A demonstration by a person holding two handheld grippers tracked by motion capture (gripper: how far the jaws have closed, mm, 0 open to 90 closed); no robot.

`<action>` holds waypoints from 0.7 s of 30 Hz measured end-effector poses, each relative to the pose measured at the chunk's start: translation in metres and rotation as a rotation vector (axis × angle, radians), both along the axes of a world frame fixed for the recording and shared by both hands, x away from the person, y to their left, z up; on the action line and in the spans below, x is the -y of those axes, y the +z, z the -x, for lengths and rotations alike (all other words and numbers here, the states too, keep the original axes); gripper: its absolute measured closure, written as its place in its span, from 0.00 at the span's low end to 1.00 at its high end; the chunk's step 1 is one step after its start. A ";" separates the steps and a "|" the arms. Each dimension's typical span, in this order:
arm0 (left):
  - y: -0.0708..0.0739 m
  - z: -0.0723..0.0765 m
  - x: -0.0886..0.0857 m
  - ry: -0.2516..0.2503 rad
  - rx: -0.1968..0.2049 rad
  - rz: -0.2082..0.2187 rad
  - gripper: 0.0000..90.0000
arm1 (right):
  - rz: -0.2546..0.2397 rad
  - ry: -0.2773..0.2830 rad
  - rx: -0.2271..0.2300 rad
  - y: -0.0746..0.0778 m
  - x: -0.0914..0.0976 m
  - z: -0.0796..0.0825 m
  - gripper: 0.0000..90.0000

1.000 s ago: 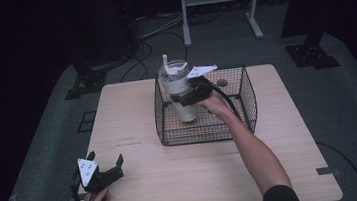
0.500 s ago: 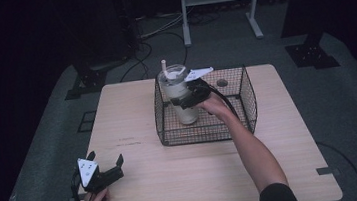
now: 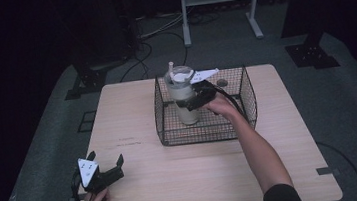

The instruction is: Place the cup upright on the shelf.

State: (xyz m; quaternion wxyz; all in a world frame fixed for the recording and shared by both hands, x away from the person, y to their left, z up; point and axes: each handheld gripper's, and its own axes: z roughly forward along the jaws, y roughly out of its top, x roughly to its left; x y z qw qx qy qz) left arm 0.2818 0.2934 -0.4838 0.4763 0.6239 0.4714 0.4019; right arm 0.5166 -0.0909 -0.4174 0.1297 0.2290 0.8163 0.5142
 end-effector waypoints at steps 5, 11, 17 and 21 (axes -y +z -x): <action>0.000 0.000 0.000 0.003 -0.001 0.004 0.00 | 0.009 0.008 0.010 0.000 0.000 0.003 0.08; 0.000 0.000 0.000 -0.001 -0.001 0.003 0.00 | 0.006 0.017 -0.005 -0.001 0.004 0.003 0.09; 0.000 0.000 0.000 0.001 -0.001 0.002 0.00 | 0.006 0.021 0.001 -0.002 0.011 0.006 0.09; 0.000 0.000 0.000 0.003 -0.001 -0.002 0.00 | 0.010 0.017 -0.001 -0.002 0.013 0.007 0.09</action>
